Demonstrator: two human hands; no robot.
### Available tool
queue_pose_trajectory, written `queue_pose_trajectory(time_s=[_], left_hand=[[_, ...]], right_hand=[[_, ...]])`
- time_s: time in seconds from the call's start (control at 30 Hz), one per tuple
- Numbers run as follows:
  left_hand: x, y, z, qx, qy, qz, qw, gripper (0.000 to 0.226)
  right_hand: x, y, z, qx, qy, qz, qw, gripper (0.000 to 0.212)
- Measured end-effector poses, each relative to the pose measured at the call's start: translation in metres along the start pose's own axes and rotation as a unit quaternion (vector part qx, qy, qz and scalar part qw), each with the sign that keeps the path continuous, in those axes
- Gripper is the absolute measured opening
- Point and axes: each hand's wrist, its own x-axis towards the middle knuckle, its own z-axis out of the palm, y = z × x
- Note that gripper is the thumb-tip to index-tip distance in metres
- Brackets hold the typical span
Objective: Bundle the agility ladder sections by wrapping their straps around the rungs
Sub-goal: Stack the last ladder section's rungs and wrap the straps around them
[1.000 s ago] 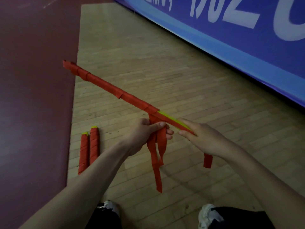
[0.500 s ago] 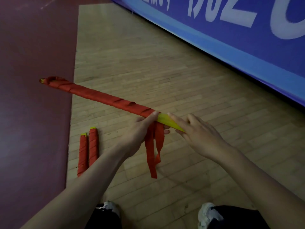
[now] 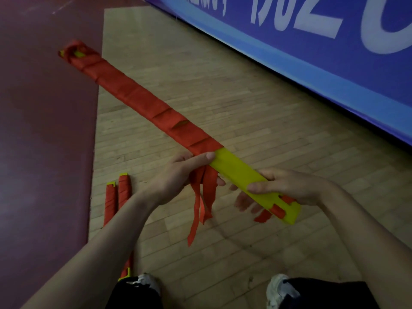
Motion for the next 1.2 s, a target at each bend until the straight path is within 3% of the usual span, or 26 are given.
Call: queue_pose_trajectory(time_s=[0.1, 0.2, 0.43, 0.63, 0.7, 0.93, 1.03, 1.1, 1.2], left_hand=[[0.001, -0.003, -0.003, 0.003, 0.000, 0.007, 1.000, 0.036], [0.005, -0.007, -0.006, 0.007, 0.013, 0.011, 1.000, 0.039], [0.007, -0.006, -0.005, -0.034, 0.002, -0.015, 0.999, 0.022], [0.011, -0.008, -0.002, -0.048, 0.034, -0.043, 0.997, 0.015], [0.013, -0.012, 0.002, -0.059, 0.047, -0.051, 0.996, 0.016], [0.013, -0.018, 0.014, -0.059, 0.088, -0.050, 0.993, 0.020], [0.011, -0.023, 0.016, -0.050, 0.107, -0.047, 0.992, 0.020], [0.010, -0.026, 0.018, -0.054, 0.117, -0.051, 0.990, 0.019], [0.010, -0.026, 0.020, -0.077, 0.138, -0.054, 0.986, 0.020]], right_hand=[[0.002, 0.001, 0.006, 0.092, -0.051, -0.042, 0.994, 0.032], [0.006, 0.003, 0.007, 0.092, -0.014, -0.072, 0.993, 0.035], [0.007, 0.000, 0.000, 0.038, 0.088, -0.115, 0.989, 0.039], [0.021, 0.007, 0.003, -0.047, 0.205, -0.121, 0.970, 0.011], [0.027, 0.010, 0.005, -0.120, 0.233, -0.113, 0.958, 0.017], [0.038, 0.016, 0.016, -0.407, 0.285, -0.078, 0.864, 0.041], [0.042, 0.020, 0.023, -0.529, 0.314, -0.034, 0.788, 0.045], [0.042, 0.019, 0.027, -0.571, 0.326, -0.028, 0.753, 0.055], [0.039, 0.014, 0.033, -0.599, 0.331, -0.008, 0.729, 0.068]])
